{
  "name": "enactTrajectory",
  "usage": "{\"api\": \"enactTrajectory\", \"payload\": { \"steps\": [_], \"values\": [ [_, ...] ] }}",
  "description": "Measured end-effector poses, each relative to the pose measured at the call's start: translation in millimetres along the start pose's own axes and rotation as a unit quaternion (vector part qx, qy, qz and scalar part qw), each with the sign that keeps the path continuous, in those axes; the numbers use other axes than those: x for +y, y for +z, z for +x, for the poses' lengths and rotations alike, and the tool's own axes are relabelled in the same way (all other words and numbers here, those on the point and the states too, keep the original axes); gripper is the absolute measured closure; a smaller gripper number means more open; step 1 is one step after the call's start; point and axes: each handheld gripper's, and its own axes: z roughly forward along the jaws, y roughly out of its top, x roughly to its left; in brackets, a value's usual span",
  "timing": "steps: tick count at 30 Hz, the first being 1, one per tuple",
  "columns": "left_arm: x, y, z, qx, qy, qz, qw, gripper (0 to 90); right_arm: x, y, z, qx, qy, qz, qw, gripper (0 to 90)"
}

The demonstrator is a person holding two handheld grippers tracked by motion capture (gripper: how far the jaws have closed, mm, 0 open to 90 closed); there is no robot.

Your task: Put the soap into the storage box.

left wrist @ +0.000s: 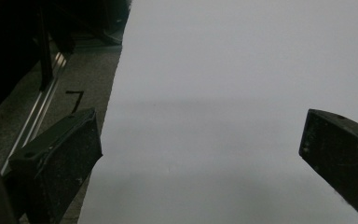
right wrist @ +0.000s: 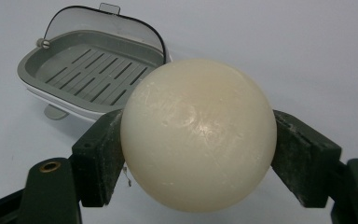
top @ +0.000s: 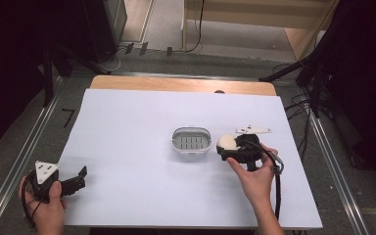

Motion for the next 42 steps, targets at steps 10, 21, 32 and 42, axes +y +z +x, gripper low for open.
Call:
{"api": "enactTrajectory", "payload": {
  "steps": [10, 21, 32, 42],
  "values": [
    [-0.1, -0.3, 0.3, -0.002, 0.0, 0.0, 1.0, 0.0, 10.2, 1.8, 9.8, 0.006, -0.011, -0.006, 0.9999, 24.8],
    [-0.1, -0.4, 0.5, -0.002, -0.002, 0.0, 1.0, 0.0, 18.6, 7.2, 20.1, 0.012, -0.021, -0.005, 0.9997, 24.8],
    [0.0, -0.4, 0.6, -0.003, -0.001, 0.0, 1.0, 0.0, 25.1, 12.2, 26.9, 0.018, -0.024, -0.007, 0.9995, 24.8],
    [0.0, -0.3, 0.6, -0.003, -0.003, 0.0, 1.0, 0.0, 30.9, 17.1, 36.5, 0.024, -0.028, -0.01, 0.9993, 24.8]
  ]
}}
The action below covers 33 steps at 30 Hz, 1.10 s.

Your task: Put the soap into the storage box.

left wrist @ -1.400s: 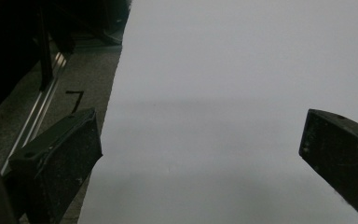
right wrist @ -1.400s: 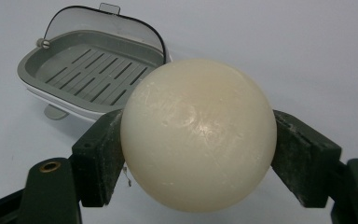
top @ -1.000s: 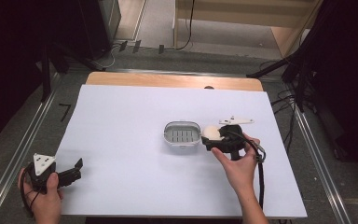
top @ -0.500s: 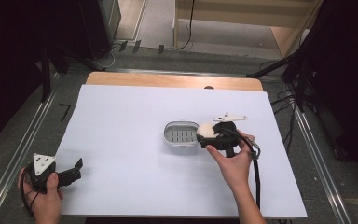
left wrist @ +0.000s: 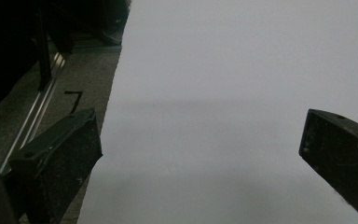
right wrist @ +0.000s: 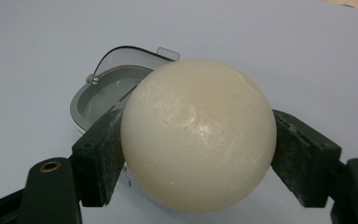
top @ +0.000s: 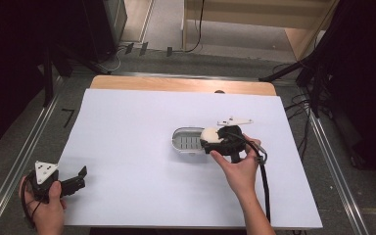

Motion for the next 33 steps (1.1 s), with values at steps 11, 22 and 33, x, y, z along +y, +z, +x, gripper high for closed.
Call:
{"api": "enactTrajectory", "payload": {
  "steps": [11, 22, 33],
  "values": [
    [0.0, -0.1, 0.2, -0.001, -0.002, -0.001, 1.0, 0.0, 5.2, 8.2, 9.1, 0.009, -0.006, 0.0, 0.9999, 24.9],
    [0.1, 0.1, 0.0, -0.001, -0.001, 0.0, 1.0, 0.0, 7.7, 18.9, 15.5, 0.013, -0.006, 0.006, 0.9999, 24.8],
    [0.3, 0.4, 0.2, -0.003, 0.002, 0.003, 1.0, 0.0, 9.6, 32.7, 24.4, 0.014, -0.009, 0.016, 0.9997, 24.8]
  ]
}}
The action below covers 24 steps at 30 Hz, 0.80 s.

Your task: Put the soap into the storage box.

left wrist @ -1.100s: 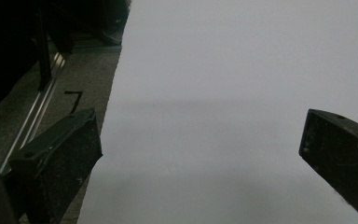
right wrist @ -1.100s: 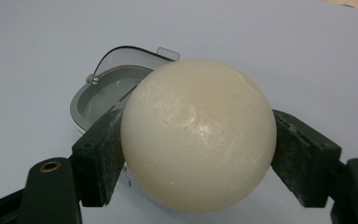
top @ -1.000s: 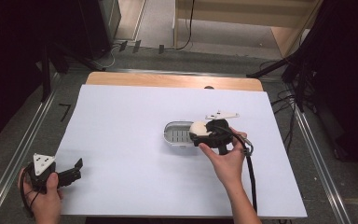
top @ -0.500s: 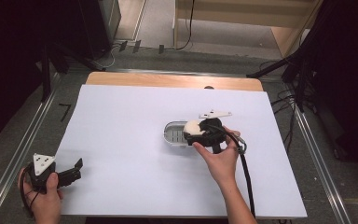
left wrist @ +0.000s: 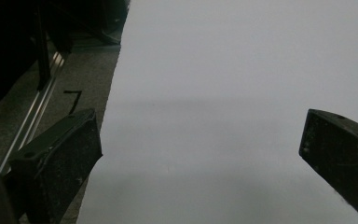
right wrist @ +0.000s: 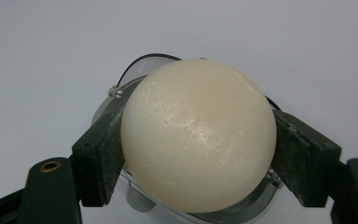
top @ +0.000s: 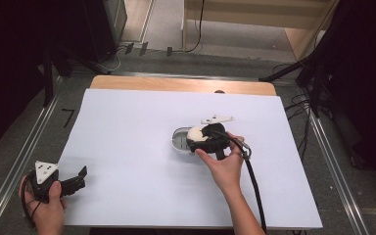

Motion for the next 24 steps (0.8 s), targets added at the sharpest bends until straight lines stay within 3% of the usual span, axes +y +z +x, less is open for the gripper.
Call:
{"api": "enactTrajectory", "payload": {
  "steps": [24],
  "values": [
    [0.2, 0.7, -0.1, 0.002, -0.001, 0.002, 1.0, 0.0, -1.3, 23.1, 4.8, -0.019, 0.011, 0.026, 0.9994, 24.7]
  ]
}}
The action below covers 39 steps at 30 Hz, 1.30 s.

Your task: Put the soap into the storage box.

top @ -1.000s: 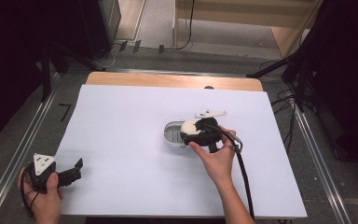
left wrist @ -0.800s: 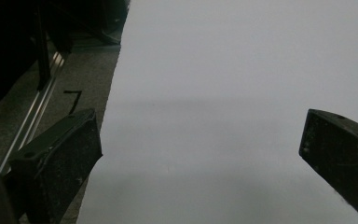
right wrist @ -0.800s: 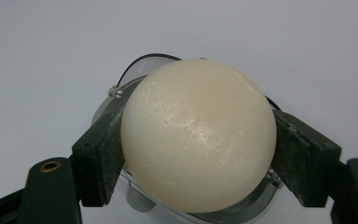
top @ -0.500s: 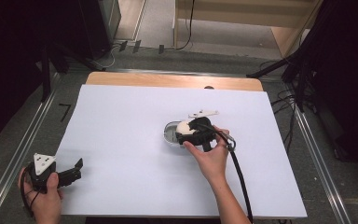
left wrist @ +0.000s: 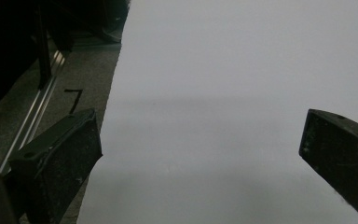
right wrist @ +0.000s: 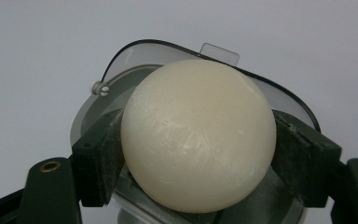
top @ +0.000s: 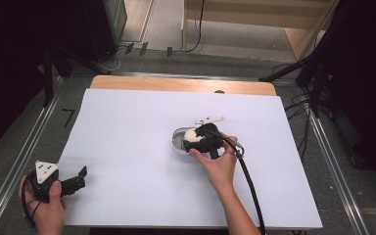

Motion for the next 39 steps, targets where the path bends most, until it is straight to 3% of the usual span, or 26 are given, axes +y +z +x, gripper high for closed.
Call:
{"api": "enactTrajectory", "payload": {
  "steps": [20, 39],
  "values": [
    [0.0, -0.2, 0.1, 0.0, -0.001, 0.001, 1.0, 0.0, -3.1, 3.8, -2.0, -0.001, 0.025, -0.001, 0.9997, 24.5],
    [-0.2, 0.0, -0.5, 0.002, 0.001, -0.002, 1.0, 0.0, -3.1, -7.2, -4.7, -0.008, 0.028, -0.03, 0.9991, 22.5]
  ]
}}
